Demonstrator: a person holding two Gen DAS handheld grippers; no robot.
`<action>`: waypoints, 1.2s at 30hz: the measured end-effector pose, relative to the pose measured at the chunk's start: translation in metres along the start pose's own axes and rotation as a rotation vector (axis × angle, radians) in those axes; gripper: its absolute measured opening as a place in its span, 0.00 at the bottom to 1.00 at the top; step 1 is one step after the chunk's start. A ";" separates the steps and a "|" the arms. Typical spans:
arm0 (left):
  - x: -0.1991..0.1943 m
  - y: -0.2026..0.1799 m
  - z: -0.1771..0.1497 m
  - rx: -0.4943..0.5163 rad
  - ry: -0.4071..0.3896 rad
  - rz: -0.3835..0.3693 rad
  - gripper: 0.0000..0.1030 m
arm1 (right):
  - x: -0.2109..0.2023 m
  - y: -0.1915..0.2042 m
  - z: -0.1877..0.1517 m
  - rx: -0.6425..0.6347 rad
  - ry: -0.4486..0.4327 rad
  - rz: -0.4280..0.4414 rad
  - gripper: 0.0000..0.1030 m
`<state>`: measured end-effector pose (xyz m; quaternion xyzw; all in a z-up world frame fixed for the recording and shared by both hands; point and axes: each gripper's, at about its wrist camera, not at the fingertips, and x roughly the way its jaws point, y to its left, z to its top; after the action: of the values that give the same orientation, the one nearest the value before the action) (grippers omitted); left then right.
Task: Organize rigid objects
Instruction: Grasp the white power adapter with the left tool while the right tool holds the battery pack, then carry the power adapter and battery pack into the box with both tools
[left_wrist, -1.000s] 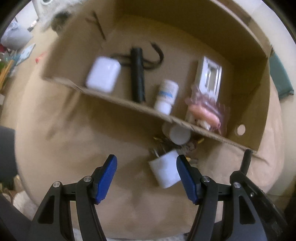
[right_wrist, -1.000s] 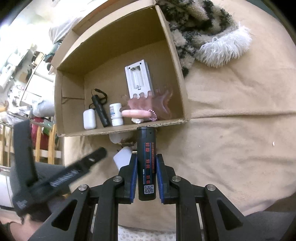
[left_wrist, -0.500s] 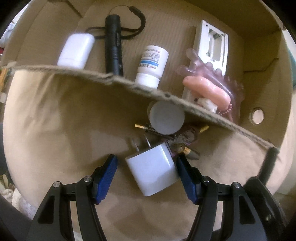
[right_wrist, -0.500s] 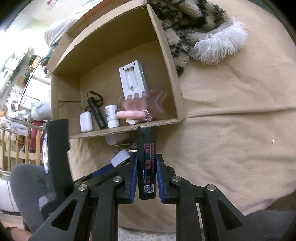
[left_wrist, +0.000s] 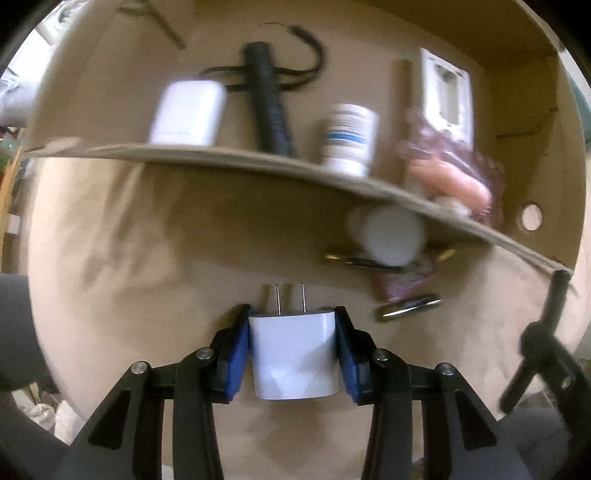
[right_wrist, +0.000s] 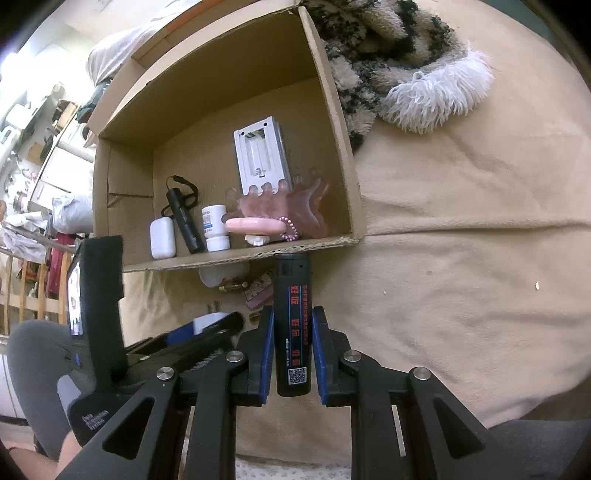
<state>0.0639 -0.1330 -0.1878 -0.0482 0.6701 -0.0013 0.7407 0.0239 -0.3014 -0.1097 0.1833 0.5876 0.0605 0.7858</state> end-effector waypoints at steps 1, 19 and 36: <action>-0.001 0.007 0.001 0.000 -0.004 0.007 0.38 | 0.000 0.001 0.000 -0.005 0.000 -0.003 0.20; -0.071 0.112 -0.012 -0.011 -0.149 0.025 0.37 | -0.006 0.017 -0.016 -0.068 0.006 0.037 0.20; -0.176 0.096 0.023 0.018 -0.413 -0.031 0.37 | -0.093 0.041 0.009 -0.175 -0.314 0.131 0.20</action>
<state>0.0623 -0.0238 -0.0176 -0.0511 0.5029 -0.0086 0.8628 0.0089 -0.2941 -0.0093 0.1594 0.4372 0.1330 0.8751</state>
